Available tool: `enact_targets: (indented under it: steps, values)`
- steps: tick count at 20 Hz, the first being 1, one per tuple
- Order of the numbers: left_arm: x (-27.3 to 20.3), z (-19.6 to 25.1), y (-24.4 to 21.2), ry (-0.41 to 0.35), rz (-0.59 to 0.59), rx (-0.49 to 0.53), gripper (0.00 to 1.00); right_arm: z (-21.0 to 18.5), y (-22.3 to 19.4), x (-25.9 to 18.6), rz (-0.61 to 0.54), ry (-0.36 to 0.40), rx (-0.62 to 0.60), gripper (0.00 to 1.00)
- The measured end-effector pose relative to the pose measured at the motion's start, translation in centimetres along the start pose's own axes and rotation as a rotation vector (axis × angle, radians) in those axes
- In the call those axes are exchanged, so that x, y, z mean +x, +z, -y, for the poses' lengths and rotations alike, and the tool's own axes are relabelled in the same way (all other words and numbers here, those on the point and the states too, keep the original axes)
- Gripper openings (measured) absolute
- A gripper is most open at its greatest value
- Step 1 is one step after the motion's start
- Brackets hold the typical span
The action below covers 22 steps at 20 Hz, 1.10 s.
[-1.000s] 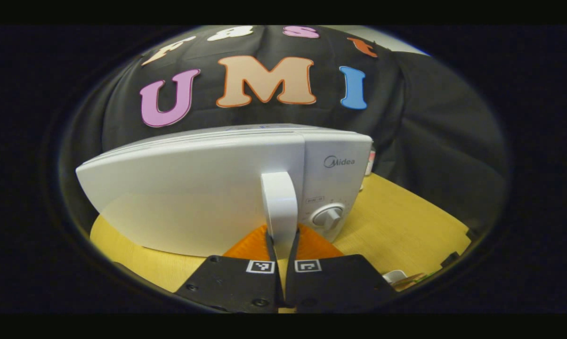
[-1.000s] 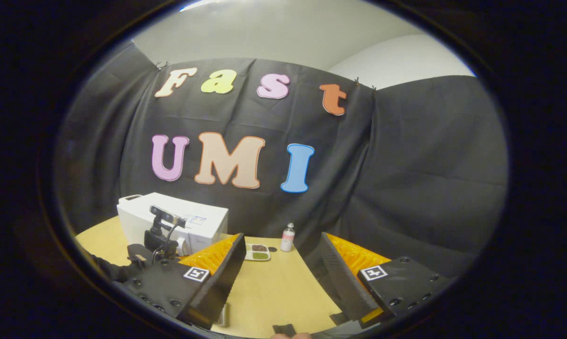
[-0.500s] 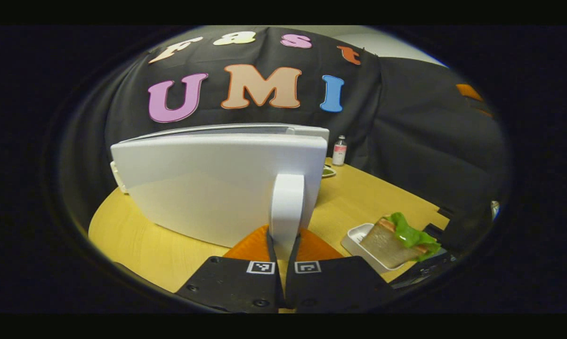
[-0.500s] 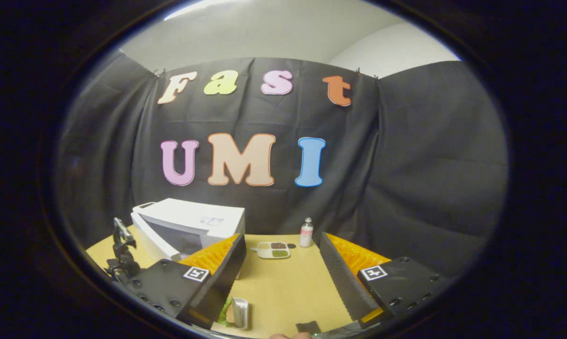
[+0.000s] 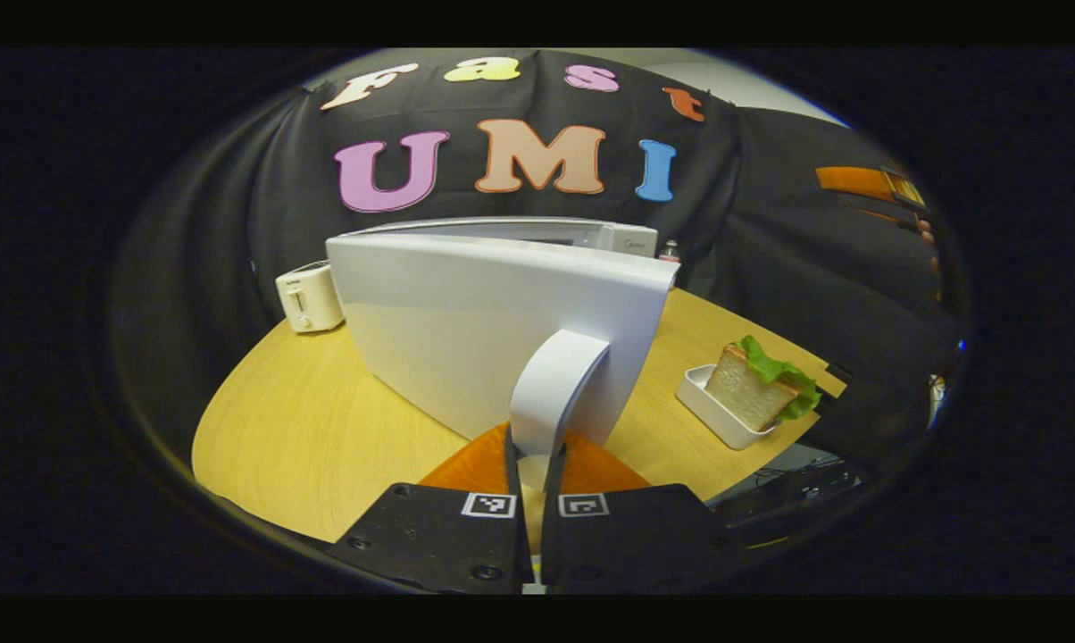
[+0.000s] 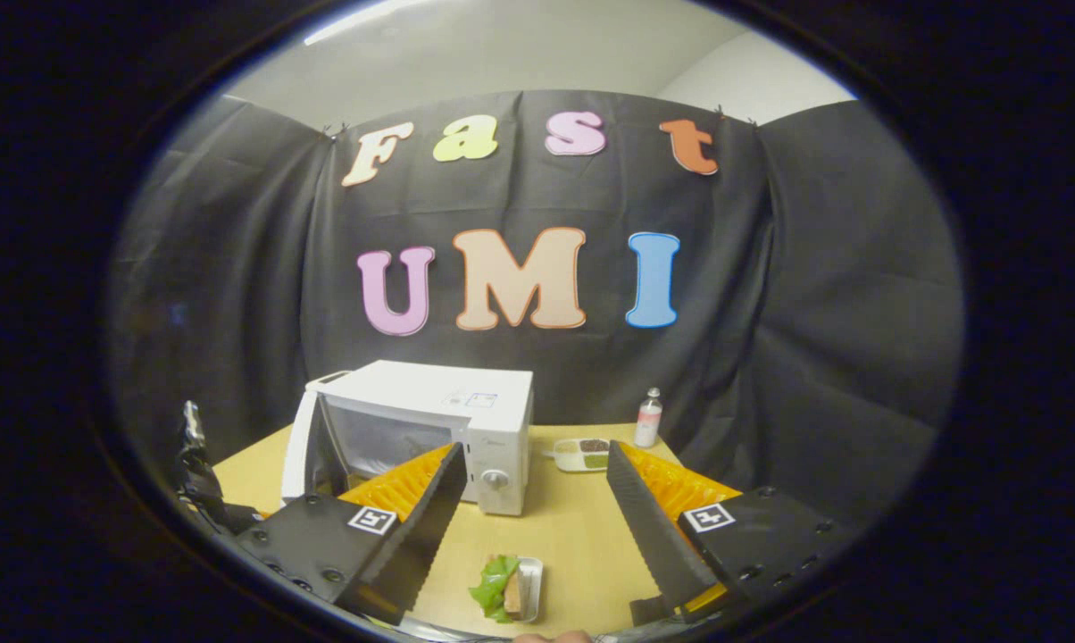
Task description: Open the microwave oven with the left hand, put the food in, and close the microwave oven.
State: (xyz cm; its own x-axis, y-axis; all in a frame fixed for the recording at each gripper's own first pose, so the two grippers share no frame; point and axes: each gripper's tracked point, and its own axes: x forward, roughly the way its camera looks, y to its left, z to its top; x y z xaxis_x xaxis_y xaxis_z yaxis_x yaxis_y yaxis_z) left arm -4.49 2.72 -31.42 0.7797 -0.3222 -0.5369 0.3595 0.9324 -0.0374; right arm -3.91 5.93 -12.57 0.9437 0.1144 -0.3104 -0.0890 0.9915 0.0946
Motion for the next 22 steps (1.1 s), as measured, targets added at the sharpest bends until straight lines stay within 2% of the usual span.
enact_targets:
  steps: [5,6,8,9,10,11,12,13,15,19,22]
  values:
    - [-2.6,-4.1,-1.6,0.111,-0.027,-0.020,0.04,-1.8,-4.7,0.6,-0.088,0.024,-0.026,0.98]
    - [-3.0,-4.9,-2.0,0.136,-0.038,-0.034,0.09,-2.1,-5.6,0.7,-0.101,0.022,-0.030,0.98]
    - [-3.8,-7.2,-3.2,0.218,-0.082,-0.060,0.12,-2.8,-8.1,0.9,-0.140,0.026,-0.039,0.98]
    - [-3.9,-8.0,-3.8,0.229,-0.089,-0.085,0.17,-3.1,-9.5,0.8,-0.167,0.032,-0.050,0.98]
    - [-4.0,-8.6,-3.4,0.242,-0.072,-0.111,0.17,-3.5,-10.9,0.8,-0.192,0.035,-0.061,0.98]
    - [-4.2,-9.0,-3.8,0.245,-0.088,-0.136,0.34,-3.8,-12.1,0.9,-0.216,0.040,-0.069,0.98]
    - [-4.4,-9.1,-4.0,0.244,-0.098,-0.151,0.41,-4.2,-13.3,0.9,-0.241,0.047,-0.073,0.98]
    - [-4.1,-9.2,-3.8,0.238,-0.093,-0.153,0.61,-4.3,-14.8,0.8,-0.268,0.049,-0.078,0.98]
    - [-4.3,-9.6,-3.9,0.244,-0.097,-0.138,0.76,-4.3,-16.9,0.7,-0.311,0.047,-0.084,1.00]
    - [-4.5,-9.5,-4.1,0.236,-0.098,-0.149,0.80,-3.6,-19.9,0.5,-0.364,0.025,-0.082,1.00]
    - [-6.0,-7.4,-2.6,0.154,-0.045,-0.178,0.82,-3.3,-22.1,1.2,-0.406,0.013,-0.044,0.99]
